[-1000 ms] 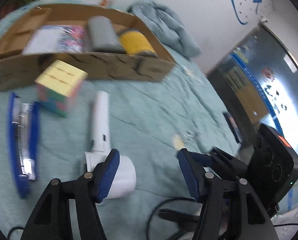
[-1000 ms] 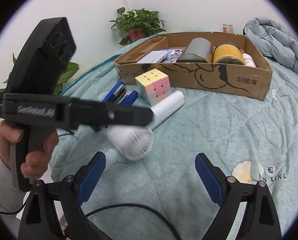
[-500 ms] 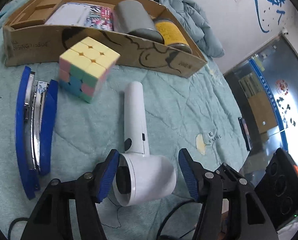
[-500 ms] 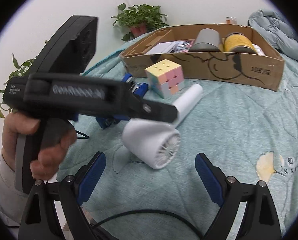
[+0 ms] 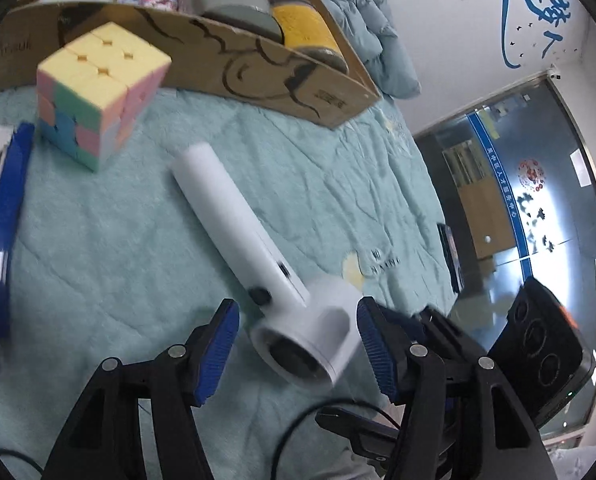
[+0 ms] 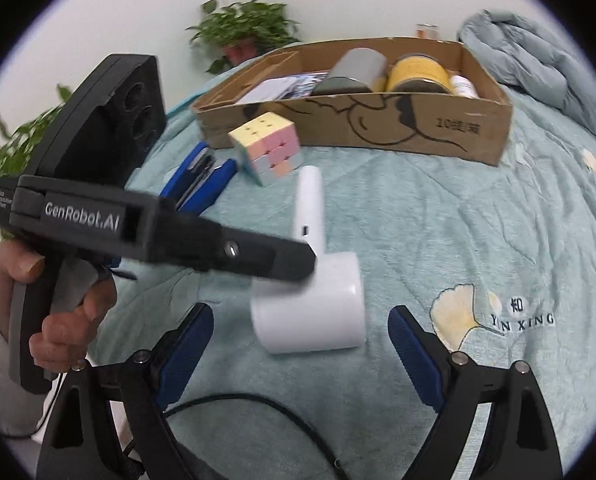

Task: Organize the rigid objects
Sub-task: 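Move both grippers toward the white handheld fan, then grasp the white fan by its head with both grippers and lift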

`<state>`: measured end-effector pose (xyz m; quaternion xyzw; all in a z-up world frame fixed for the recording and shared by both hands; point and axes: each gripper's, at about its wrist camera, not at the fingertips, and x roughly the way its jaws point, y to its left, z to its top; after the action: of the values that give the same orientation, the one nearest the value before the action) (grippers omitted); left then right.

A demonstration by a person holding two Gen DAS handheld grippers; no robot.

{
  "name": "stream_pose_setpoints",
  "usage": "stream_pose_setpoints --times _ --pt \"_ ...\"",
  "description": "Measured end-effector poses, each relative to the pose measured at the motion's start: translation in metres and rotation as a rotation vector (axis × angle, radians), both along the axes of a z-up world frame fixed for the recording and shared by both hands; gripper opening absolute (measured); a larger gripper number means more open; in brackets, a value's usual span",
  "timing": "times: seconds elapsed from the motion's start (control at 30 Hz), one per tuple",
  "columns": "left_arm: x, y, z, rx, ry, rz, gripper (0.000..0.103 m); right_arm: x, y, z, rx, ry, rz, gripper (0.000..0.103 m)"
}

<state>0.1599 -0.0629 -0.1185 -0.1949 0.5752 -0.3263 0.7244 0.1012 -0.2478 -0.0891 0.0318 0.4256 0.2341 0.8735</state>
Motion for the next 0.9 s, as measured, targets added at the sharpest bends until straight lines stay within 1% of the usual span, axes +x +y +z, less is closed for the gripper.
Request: stream_pose_setpoints --times 0.07,0.1,0.17,0.23,0.3,0.33,0.43,0.57,0.67,0.73,0.9 --pt "0.009 0.000 -0.001 0.004 0.002 0.012 0.059 0.007 0.001 -0.004 0.047 0.037 -0.021 0.080" --pt "0.013 0.000 0.000 0.006 -0.007 0.013 0.059 0.009 0.002 -0.004 0.043 0.035 -0.026 0.079" --pt "0.023 -0.004 -0.002 0.013 -0.017 0.011 0.059 0.009 0.008 -0.004 -0.005 0.007 -0.035 0.065" --pt "0.030 -0.008 -0.010 0.028 -0.005 0.017 0.058 0.011 0.011 -0.005 -0.038 0.004 -0.042 0.060" --pt "0.036 -0.014 -0.016 0.094 -0.014 0.027 0.044 0.013 0.010 -0.006 -0.018 0.025 -0.051 0.060" --pt "0.037 -0.017 -0.020 0.113 -0.019 0.020 0.041 0.013 0.009 -0.006 -0.014 0.031 -0.054 0.060" --pt "0.041 -0.019 -0.022 0.100 -0.023 0.029 0.040 0.015 0.006 -0.006 0.002 0.054 -0.064 0.060" --pt "0.042 -0.017 -0.019 0.096 -0.034 0.037 0.035 0.012 0.012 -0.004 0.001 0.054 -0.065 0.059" --pt "0.039 -0.015 -0.002 0.105 -0.089 0.038 0.034 0.013 0.018 0.003 -0.014 0.012 -0.076 0.059" --pt "0.036 -0.010 0.013 0.113 -0.133 0.040 0.033 0.014 0.019 0.009 -0.001 -0.013 -0.080 0.059" --pt "0.047 -0.007 0.052 0.118 -0.225 0.045 0.030 0.024 0.022 0.026 0.024 -0.068 -0.087 0.059"
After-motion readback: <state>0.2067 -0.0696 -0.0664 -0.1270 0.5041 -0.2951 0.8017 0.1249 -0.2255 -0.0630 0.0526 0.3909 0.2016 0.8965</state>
